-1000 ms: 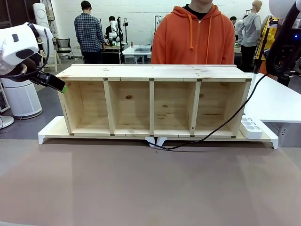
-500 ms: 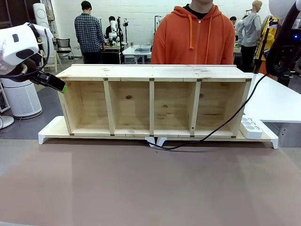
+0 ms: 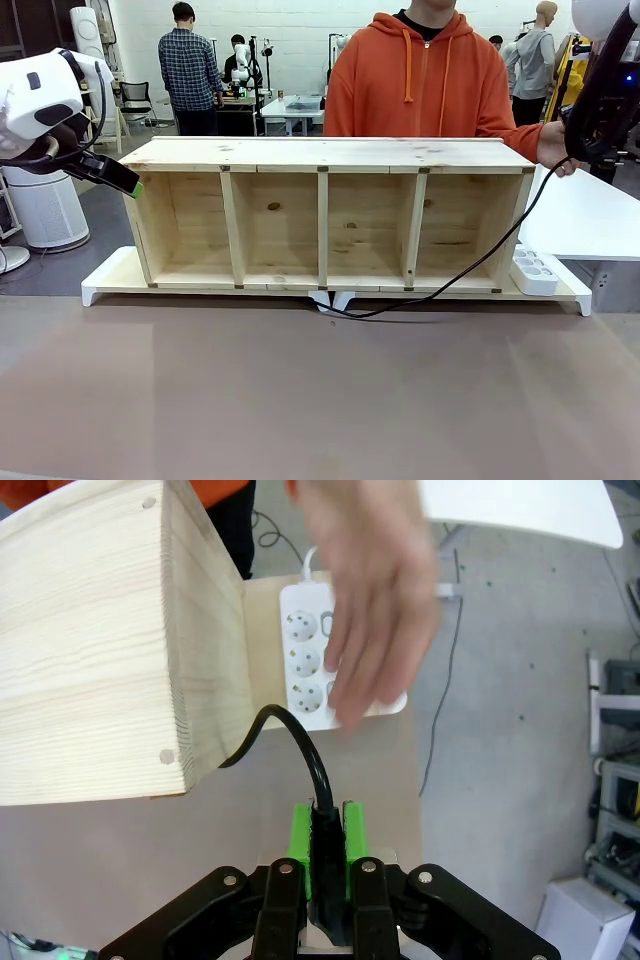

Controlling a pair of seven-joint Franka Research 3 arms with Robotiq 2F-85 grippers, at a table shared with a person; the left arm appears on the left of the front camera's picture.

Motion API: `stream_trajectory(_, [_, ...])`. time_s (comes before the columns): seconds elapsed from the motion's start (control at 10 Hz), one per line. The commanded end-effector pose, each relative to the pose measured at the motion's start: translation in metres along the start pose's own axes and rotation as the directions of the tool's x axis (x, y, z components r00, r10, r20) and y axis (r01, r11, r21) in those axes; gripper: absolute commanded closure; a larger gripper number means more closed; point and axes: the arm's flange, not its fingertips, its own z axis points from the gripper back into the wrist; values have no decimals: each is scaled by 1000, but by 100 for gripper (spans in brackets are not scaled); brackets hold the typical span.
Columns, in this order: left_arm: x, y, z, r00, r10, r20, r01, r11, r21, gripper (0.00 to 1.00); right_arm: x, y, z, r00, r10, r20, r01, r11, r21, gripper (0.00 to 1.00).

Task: Perform cable management.
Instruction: Release the Power Cable when the human grasps it.

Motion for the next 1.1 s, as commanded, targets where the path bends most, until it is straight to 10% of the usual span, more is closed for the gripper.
stream_trajectory(0.0, [-1, 0, -1, 1000, 11, 8, -11, 1000, 1, 0, 0, 0, 0, 1000, 1, 1, -1, 1000, 0, 84])
stream_trajectory(0.6, [-1, 0, -1, 1000, 11, 8, -11, 1000, 1, 0, 0, 0, 0, 1000, 1, 1, -1, 1000, 0, 84])
stream_trajectory(0.9, [-1, 0, -1, 1000, 11, 8, -11, 1000, 1, 0, 0, -1, 0, 1000, 1, -16, -1, 1000, -13, 44])
stream_trajectory(1.0, [-1, 0, -1, 1000, 11, 8, -11, 1000, 1, 0, 0, -1, 0, 1000, 9, -21, -9, 1000, -12, 60])
